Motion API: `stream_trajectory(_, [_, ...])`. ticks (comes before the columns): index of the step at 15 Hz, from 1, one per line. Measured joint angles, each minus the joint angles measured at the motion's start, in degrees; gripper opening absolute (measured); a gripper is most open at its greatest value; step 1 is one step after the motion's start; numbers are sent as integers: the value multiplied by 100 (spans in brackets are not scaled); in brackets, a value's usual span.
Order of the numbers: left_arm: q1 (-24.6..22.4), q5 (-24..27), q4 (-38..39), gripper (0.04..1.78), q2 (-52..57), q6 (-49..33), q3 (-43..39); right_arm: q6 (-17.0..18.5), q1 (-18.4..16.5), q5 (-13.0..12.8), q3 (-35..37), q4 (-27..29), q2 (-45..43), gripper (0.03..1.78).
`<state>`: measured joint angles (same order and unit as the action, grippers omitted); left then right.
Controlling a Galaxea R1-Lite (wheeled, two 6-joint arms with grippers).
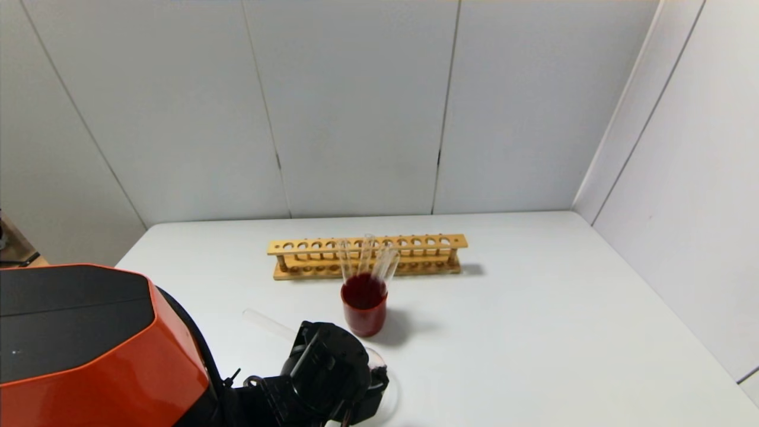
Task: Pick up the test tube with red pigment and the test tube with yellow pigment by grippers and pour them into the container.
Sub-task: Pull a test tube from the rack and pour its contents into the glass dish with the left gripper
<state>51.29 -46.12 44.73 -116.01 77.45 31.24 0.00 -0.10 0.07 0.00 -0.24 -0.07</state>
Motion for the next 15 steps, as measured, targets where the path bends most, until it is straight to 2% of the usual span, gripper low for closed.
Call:
stream_trajectory(4, [-10, 0, 9, 35, 46, 393, 37, 0, 0, 2, 0, 0, 0, 175])
stream_trajectory(15, [26, 6, 4, 35, 54, 439, 78, 0, 0, 0, 0, 0, 0, 175])
